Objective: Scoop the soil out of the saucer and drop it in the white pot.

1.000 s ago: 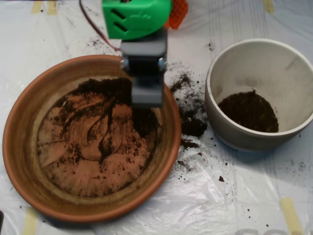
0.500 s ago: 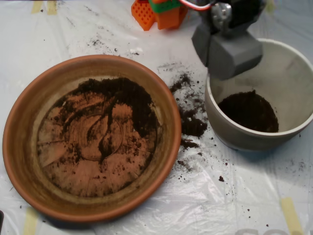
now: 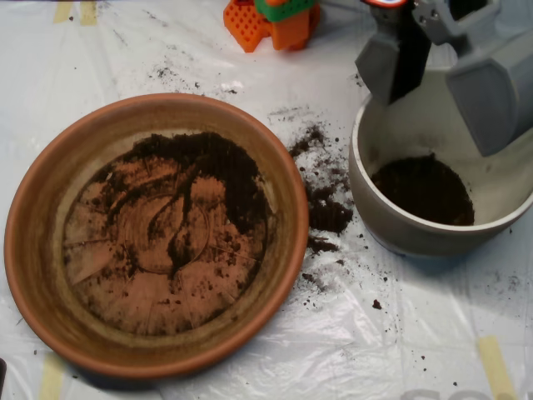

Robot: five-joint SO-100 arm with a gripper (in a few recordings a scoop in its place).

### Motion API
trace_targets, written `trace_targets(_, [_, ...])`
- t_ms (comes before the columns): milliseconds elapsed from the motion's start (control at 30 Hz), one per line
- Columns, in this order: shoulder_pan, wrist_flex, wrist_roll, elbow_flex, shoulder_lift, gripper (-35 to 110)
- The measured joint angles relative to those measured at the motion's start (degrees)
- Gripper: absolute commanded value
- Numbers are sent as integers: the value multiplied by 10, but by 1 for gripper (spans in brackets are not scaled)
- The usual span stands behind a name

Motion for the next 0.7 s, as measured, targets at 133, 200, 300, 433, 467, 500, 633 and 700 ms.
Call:
trace_targets(133, [-6, 0, -1, 10, 25, 39])
trace_targets(200, [-6, -9, -1, 34, 60, 38])
trace_targets(300, [0, -37, 9, 97, 139, 34])
trace_targets(433, [21, -86, 13, 213, 276, 27])
trace_targets(467, [30, -101, 13, 248, 313, 24])
trace_targets(500, [41, -119, 12, 285, 351, 22])
trace_targets(633, [92, -181, 1, 445, 501, 16])
trace_targets(700, [108, -201, -3, 512, 566, 15])
